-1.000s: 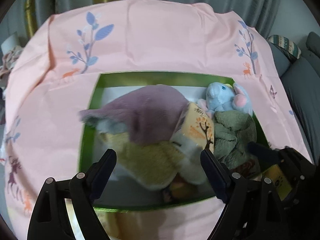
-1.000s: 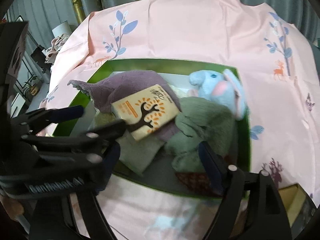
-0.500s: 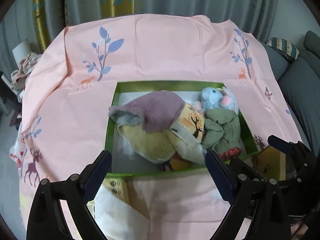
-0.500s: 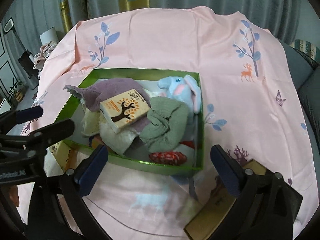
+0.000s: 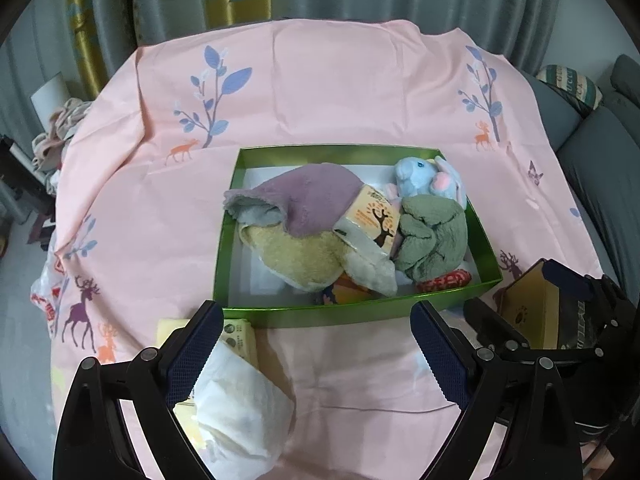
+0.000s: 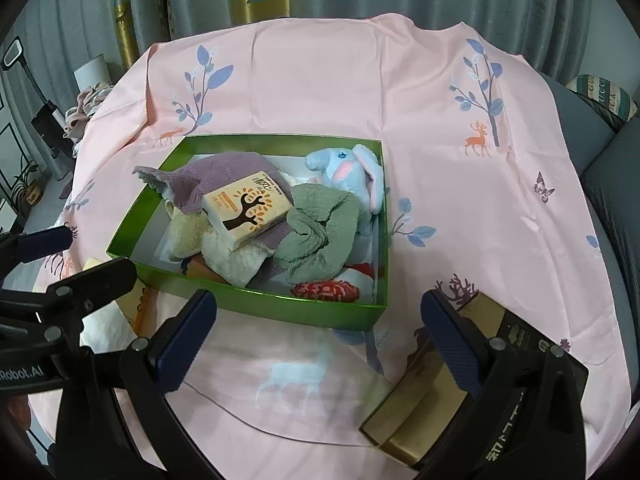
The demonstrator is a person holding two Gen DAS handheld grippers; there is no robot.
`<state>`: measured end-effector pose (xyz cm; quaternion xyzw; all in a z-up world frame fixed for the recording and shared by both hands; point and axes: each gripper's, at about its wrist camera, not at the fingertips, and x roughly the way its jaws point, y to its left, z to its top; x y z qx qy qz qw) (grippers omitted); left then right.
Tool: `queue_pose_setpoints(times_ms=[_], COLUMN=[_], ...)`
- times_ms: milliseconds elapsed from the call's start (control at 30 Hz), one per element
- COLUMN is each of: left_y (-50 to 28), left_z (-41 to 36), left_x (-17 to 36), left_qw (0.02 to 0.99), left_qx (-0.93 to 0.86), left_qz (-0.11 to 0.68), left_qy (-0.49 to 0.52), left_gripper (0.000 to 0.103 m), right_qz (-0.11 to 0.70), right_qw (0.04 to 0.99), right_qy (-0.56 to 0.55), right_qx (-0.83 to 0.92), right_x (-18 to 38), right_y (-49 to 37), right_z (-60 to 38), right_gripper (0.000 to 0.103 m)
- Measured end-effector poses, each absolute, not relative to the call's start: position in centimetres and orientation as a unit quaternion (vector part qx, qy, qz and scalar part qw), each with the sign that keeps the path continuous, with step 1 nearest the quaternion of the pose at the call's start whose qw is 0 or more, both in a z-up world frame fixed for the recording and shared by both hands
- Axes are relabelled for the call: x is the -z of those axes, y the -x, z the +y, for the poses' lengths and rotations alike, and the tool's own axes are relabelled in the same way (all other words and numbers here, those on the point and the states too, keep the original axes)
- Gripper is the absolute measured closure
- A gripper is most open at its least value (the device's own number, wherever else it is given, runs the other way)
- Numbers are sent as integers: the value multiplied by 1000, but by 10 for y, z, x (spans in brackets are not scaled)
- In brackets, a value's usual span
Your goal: Organize soft objects
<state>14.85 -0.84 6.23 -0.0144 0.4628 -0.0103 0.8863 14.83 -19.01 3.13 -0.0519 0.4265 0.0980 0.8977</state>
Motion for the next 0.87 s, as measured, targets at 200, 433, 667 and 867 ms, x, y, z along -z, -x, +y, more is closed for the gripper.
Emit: queue_pose_setpoints(times_ms=[200, 433, 667, 867], left_y=[-149, -156, -162, -163], left_z=[-4, 0, 5, 5], left_x=[-63, -59, -55, -53], left_qw=[885, 881, 878, 878], left_qx=[-2, -11, -14, -16], left_qz=[465, 473, 478, 478], left_qy=[13, 16, 25, 24], left_gripper=[8, 8, 8, 8], right_qz=[421, 422, 424, 424], right_qw=[900, 901, 900, 900], right_qy=[61, 60, 58, 55], right_qx=[-91, -84, -85, -85], right_x=[-34, -34, -33, -32], right_y=[-147, -153, -157, -157], right_z=[-192, -194, -195, -195], right_gripper=[1, 1, 1, 1])
